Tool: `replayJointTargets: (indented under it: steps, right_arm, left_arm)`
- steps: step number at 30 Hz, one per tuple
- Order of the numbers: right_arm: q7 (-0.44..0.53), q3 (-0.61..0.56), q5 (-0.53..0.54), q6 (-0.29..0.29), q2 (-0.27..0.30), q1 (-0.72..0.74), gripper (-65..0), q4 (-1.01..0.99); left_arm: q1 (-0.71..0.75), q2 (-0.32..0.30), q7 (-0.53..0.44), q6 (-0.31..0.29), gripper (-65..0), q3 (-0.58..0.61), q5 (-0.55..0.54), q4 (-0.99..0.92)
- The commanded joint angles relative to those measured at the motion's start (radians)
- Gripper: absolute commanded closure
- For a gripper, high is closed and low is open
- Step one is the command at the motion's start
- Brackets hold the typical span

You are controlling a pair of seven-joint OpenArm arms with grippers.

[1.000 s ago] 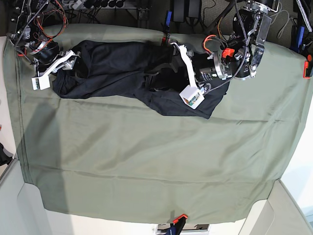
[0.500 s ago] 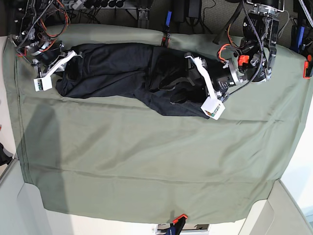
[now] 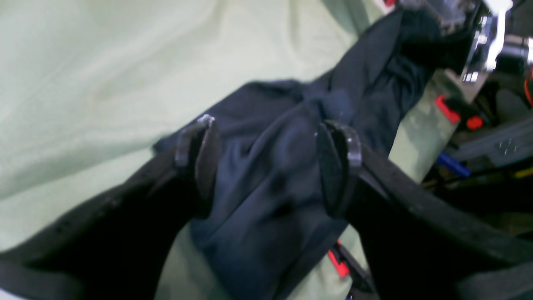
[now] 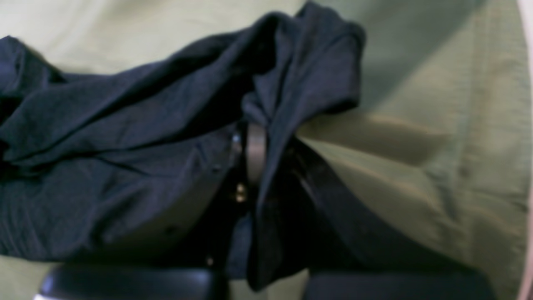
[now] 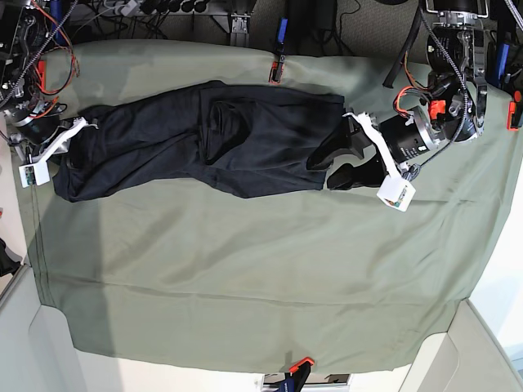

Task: Fold the T-shirt properly
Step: 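Release the fold and move the right gripper to the strip's other end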

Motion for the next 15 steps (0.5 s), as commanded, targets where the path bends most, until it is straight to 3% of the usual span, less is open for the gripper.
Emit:
replayJointTargets:
  steps: [1,9,15]
  right_arm:
    - [0.026,0.012,0.008,-0.001,0.015,0.013,0.0,0.013]
    - [0.024,0.096,0.034,-0.001,0.019,0.013,0.0,0.012]
    - [-0.061,0.129,0.27,0.011,0.014,0.013,0.0,0.013]
  left_arm:
    - [-0.01,-0.015,-0.019,-0.006,-39.1,-0.006,-0.024,0.018]
    - [-0.01,-0.026,-0.014,-0.006,-39.1,-0.006,-0.023,0.018]
    - [-0.01,-0.026,0.004,-0.006,-39.1,-0.006,-0.022,0.018]
